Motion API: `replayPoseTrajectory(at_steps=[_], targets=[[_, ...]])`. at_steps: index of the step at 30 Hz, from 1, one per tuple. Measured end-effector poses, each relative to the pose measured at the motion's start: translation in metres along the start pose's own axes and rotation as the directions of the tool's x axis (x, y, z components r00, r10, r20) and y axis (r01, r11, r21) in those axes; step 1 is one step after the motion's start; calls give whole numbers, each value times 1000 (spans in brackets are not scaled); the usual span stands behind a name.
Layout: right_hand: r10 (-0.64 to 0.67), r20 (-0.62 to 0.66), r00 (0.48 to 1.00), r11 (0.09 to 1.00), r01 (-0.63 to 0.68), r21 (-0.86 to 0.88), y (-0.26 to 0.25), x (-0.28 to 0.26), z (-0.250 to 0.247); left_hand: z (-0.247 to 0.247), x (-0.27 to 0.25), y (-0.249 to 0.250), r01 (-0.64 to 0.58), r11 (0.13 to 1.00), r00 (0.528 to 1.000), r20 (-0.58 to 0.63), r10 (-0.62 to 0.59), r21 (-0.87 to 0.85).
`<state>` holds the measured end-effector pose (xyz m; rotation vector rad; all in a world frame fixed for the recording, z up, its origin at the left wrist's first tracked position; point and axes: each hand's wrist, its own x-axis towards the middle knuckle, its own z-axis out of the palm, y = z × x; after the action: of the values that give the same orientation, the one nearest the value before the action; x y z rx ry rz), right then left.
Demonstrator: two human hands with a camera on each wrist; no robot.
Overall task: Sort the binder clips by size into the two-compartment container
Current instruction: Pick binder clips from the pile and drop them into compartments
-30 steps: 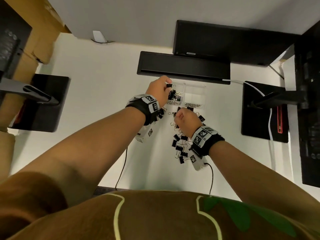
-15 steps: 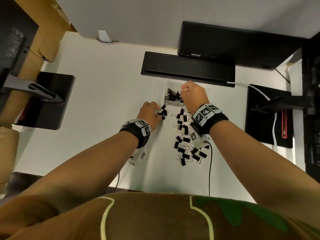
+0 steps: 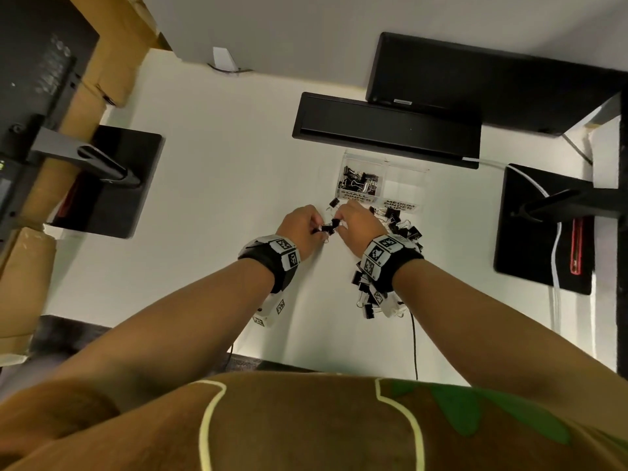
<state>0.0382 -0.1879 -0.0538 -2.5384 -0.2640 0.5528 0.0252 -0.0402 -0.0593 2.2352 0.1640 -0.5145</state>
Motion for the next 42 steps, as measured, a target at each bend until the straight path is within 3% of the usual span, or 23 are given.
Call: replayPoseTrajectory(at_steps=[6,13,16,21,26,28,30,33,35,37,40,42], targets=[[79,-30,996,994,-77,83,14,-13,-3,-7,-2,-6,44,989,994,-90,-57,-139],[313,-107,944,870,-239,430,19,-23,-16,-16,2,-6,69,983,990,-114,-89,-170],[379,-57,923,741,-266,617,18,-26,-18,-18,3,-4,68,986,990,-112,-85,-150],[363,15,932,592,-243,768,15,-26,-18,-14,5,-5,86,986,991,-93,-99,-140],[353,136,926,537,-320,780,10,-17,-17,-10,5,-8,106,970,991,-53,-120,-221],[348,169,922,582,-354,732,7,-13,-16,-10,3,-7,104,979,992,-46,-114,-174],[313,124,942,729,-322,604,4,-11,-13,-11,-1,-3,82,993,996,-38,-86,-79],[183,51,982,962,-189,199,0,-9,-8,-11,-5,0,33,999,999,-1,-33,-7],[126,61,990,991,-128,33,0,-7,-3,-9,-6,0,24,999,1000,11,-24,27],[104,63,993,994,-103,-18,1,-7,0,-6,-7,-1,2,997,1000,16,-3,72],[94,42,995,996,-93,-7,-1,-10,-2,-1,-8,-3,-51,973,998,50,41,225],[124,-20,992,988,-121,96,-6,-12,-14,2,-8,-3,-75,950,996,78,53,303]])
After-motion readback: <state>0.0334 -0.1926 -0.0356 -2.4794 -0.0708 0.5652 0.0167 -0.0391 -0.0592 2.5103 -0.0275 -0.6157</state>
